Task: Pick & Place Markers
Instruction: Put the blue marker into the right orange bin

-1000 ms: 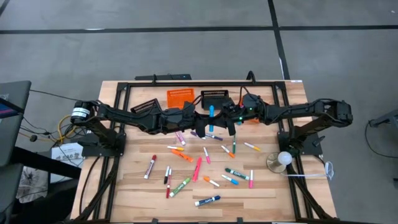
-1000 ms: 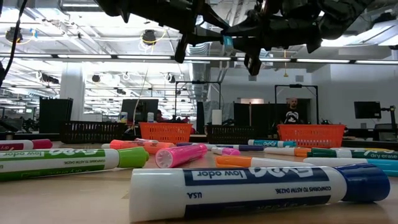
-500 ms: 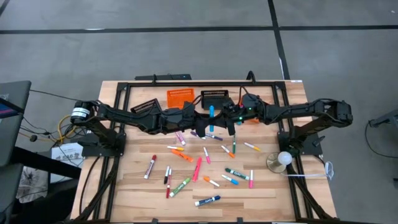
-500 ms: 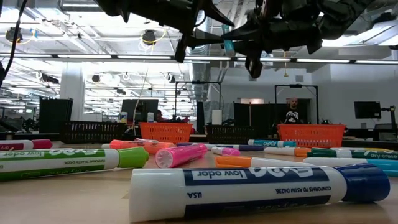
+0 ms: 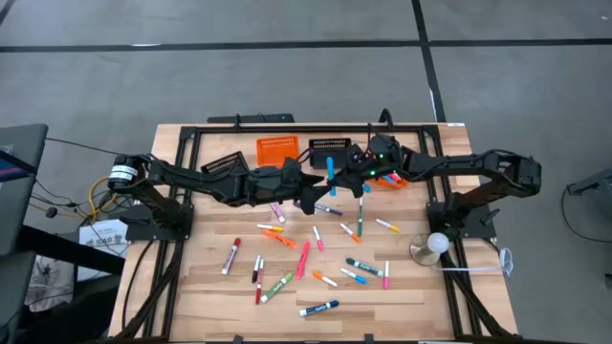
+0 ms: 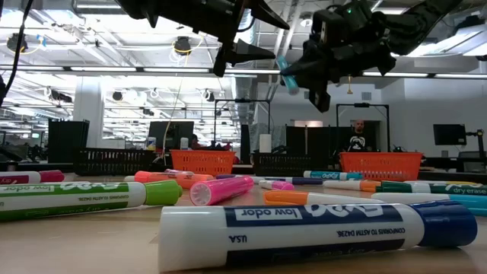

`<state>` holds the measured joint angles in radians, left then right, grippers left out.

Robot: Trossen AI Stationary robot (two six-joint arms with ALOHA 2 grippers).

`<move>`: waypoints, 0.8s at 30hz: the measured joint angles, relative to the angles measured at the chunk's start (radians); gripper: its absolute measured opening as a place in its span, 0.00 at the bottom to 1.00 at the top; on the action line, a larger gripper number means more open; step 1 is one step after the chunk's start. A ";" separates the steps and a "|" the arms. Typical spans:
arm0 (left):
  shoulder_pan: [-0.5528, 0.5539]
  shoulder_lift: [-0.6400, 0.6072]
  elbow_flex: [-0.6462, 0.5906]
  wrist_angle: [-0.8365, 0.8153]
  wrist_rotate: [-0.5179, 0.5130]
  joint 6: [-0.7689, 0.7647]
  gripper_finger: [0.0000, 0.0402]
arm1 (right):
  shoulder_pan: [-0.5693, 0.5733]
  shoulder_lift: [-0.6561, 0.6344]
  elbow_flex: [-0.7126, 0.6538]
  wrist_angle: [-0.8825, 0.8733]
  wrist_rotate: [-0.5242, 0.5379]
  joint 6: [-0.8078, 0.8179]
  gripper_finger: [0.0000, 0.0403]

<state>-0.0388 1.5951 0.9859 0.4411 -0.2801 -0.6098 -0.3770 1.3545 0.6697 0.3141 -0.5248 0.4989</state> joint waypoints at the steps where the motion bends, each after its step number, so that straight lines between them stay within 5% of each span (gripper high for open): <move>1: 0.001 0.000 0.000 0.001 0.000 0.000 0.64 | -0.012 -0.002 0.000 -0.011 -0.003 -0.008 0.13; 8: 0.000 0.000 0.000 -0.070 -0.001 0.001 0.64 | -0.104 -0.114 0.000 -0.174 -0.024 -0.089 0.13; 24: 0.002 0.000 0.000 -0.112 -0.034 0.001 0.64 | -0.242 -0.591 0.000 -0.616 0.003 -0.268 0.14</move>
<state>-0.0372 1.5951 0.9855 0.3294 -0.3138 -0.6090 -0.6186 0.7631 0.6693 -0.3020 -0.5213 0.2311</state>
